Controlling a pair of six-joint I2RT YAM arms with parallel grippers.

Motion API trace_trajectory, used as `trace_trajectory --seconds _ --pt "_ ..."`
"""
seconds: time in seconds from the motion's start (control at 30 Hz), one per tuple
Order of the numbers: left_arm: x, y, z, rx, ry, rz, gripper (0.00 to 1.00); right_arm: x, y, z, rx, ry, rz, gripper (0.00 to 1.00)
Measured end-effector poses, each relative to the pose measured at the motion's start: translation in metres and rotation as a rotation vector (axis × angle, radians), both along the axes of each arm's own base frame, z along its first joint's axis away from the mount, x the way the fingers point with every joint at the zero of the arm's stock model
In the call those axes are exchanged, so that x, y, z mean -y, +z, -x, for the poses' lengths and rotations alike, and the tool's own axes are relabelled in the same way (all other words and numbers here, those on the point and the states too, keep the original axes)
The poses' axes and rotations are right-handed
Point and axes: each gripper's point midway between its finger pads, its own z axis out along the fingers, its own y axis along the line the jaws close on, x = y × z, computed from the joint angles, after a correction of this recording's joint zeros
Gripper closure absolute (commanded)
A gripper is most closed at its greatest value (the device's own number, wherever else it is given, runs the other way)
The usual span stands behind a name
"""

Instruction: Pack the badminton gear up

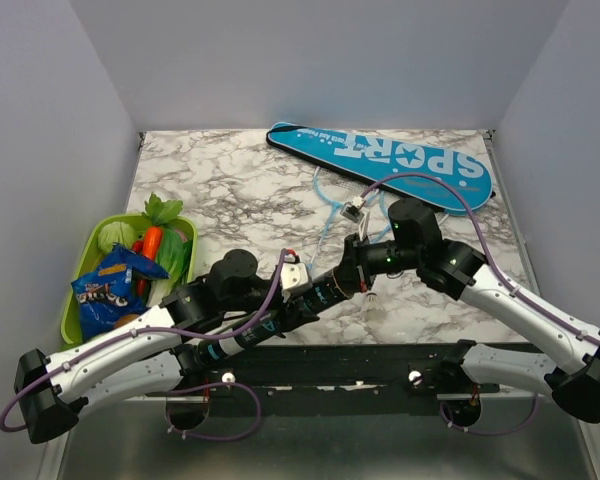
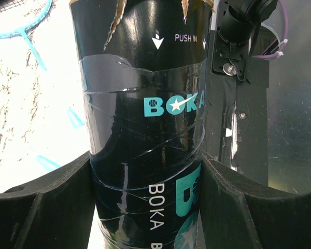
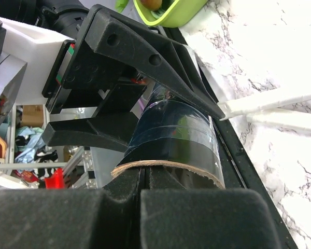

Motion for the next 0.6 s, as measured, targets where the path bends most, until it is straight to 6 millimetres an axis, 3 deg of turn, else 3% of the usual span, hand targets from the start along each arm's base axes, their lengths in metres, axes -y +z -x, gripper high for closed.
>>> trace_trajectory --seconds 0.17,0.47,0.6 --pt "-0.001 0.0 0.0 0.002 0.001 0.002 0.89 -0.004 -0.006 0.001 -0.012 0.001 -0.011 0.9" --pt "-0.004 -0.001 0.002 0.008 0.005 0.007 0.89 -0.004 -0.011 0.0 -0.014 -0.014 -0.008 0.63" --pt "-0.004 0.0 0.002 0.01 0.005 0.01 0.89 0.0 -0.008 -0.003 0.001 -0.044 0.016 0.59"
